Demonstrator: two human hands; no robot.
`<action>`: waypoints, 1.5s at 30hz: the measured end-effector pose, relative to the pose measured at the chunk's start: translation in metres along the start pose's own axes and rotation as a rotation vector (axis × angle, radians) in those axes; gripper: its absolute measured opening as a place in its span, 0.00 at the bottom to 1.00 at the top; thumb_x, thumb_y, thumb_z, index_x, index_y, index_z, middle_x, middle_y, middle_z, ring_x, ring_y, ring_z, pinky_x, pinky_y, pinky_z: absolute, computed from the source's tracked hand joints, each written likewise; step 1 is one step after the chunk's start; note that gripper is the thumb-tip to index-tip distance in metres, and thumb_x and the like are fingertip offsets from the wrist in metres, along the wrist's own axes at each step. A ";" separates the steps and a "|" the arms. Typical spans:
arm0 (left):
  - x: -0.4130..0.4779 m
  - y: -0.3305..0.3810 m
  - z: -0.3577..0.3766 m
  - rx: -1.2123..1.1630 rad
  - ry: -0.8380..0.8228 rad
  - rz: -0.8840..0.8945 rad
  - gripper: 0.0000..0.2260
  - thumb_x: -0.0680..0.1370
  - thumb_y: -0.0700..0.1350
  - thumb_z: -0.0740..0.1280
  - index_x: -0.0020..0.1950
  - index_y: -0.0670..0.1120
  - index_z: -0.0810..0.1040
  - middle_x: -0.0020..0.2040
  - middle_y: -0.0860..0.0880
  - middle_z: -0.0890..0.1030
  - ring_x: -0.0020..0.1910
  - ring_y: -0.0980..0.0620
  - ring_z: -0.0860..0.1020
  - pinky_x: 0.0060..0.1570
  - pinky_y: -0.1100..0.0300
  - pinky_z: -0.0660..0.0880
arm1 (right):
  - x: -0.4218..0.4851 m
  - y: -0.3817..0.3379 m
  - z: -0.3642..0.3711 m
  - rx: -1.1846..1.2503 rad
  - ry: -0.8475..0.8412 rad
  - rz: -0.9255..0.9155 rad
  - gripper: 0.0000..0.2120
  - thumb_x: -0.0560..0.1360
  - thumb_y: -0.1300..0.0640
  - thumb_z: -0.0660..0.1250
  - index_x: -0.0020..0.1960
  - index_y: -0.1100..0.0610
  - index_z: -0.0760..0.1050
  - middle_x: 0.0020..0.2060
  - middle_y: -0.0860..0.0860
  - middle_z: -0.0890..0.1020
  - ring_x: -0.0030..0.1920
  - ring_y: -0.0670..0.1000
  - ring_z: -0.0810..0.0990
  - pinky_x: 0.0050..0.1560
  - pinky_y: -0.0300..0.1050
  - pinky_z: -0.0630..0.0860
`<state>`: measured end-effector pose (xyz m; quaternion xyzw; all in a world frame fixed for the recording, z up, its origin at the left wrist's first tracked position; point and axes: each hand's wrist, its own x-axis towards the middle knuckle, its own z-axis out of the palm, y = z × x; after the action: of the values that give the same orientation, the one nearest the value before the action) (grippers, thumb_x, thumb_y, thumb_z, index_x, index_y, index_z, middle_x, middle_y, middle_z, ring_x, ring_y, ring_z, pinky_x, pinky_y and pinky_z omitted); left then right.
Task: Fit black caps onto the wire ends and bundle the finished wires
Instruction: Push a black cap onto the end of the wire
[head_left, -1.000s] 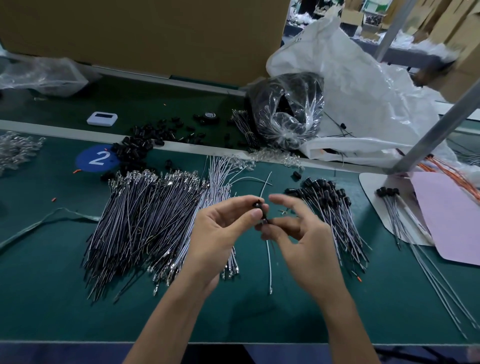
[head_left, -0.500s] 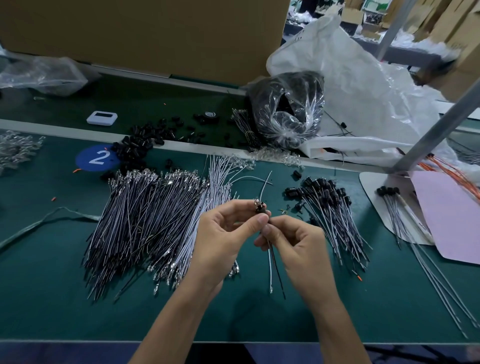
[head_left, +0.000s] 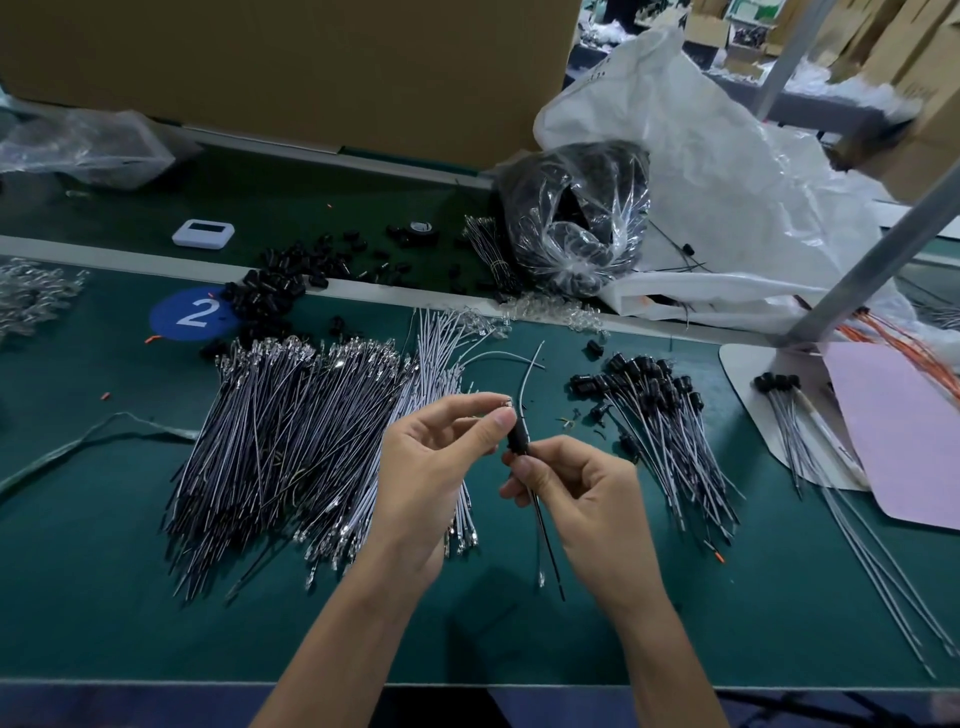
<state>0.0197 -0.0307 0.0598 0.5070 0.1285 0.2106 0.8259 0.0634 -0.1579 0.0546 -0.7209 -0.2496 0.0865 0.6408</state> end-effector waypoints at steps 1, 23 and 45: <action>0.001 0.001 -0.001 0.004 -0.005 -0.009 0.11 0.61 0.50 0.76 0.41 0.48 0.86 0.38 0.48 0.84 0.40 0.52 0.79 0.46 0.63 0.78 | 0.000 0.000 0.000 -0.010 -0.002 -0.002 0.07 0.76 0.65 0.69 0.43 0.54 0.82 0.32 0.52 0.85 0.34 0.48 0.82 0.39 0.37 0.78; 0.002 -0.001 -0.007 -0.082 -0.040 -0.004 0.10 0.60 0.48 0.76 0.39 0.47 0.86 0.43 0.45 0.86 0.42 0.54 0.82 0.47 0.64 0.79 | 0.003 0.005 -0.001 -0.046 0.027 -0.038 0.06 0.75 0.64 0.70 0.44 0.54 0.83 0.35 0.50 0.86 0.36 0.51 0.84 0.42 0.41 0.80; 0.001 -0.007 -0.011 -0.078 -0.153 -0.068 0.24 0.62 0.44 0.80 0.58 0.45 0.81 0.54 0.44 0.84 0.52 0.49 0.82 0.49 0.62 0.78 | 0.009 0.007 0.002 -0.076 0.068 -0.089 0.08 0.75 0.65 0.71 0.43 0.53 0.83 0.34 0.49 0.85 0.35 0.49 0.84 0.41 0.43 0.80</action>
<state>0.0172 -0.0244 0.0487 0.4845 0.0740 0.1477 0.8591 0.0716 -0.1520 0.0489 -0.7352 -0.2627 0.0239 0.6244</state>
